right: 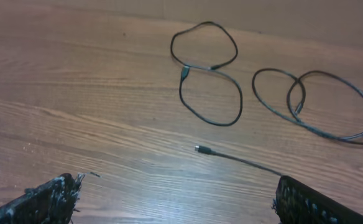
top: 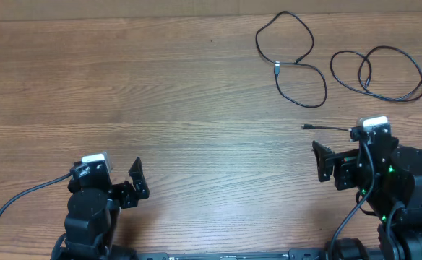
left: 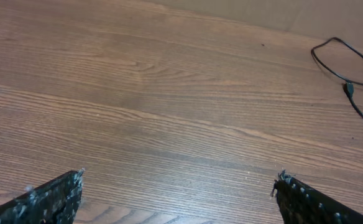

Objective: Untangle cables

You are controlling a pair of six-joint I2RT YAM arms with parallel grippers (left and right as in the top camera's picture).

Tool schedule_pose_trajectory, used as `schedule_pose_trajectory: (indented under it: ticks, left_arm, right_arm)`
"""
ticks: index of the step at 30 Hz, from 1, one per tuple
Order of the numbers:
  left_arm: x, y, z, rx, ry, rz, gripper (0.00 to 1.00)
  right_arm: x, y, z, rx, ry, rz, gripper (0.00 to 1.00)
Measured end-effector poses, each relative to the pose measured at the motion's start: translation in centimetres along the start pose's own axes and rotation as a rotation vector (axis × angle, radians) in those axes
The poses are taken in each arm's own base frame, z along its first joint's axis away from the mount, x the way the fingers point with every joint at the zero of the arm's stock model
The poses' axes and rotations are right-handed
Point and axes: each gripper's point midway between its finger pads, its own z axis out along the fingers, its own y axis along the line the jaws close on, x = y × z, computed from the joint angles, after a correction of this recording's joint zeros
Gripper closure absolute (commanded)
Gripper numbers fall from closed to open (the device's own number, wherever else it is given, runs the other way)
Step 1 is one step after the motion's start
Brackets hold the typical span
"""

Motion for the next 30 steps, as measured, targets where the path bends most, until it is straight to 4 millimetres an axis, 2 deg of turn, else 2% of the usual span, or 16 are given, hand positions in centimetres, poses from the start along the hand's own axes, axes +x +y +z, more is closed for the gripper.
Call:
schedule_pose_trajectory:
  ticks: [16, 24, 30]
  left_arm:
    - [0.0, 0.0, 0.0, 0.000, 0.000, 0.000, 0.01]
    - [0.0, 0.0, 0.0, 0.000, 0.000, 0.000, 0.01]
    - [0.0, 0.0, 0.0, 0.000, 0.001, 0.000, 0.00]
  right_arm:
    - [-0.3, 0.1, -0.5, -0.005, -0.024, 0.001, 0.00]
    - [-3.1, -1.2, -4.1, 0.052, -0.289, 0.093, 0.00]
    - [-2.3, -1.8, -3.5, 0.061, -0.472, 0.185, 0.00]
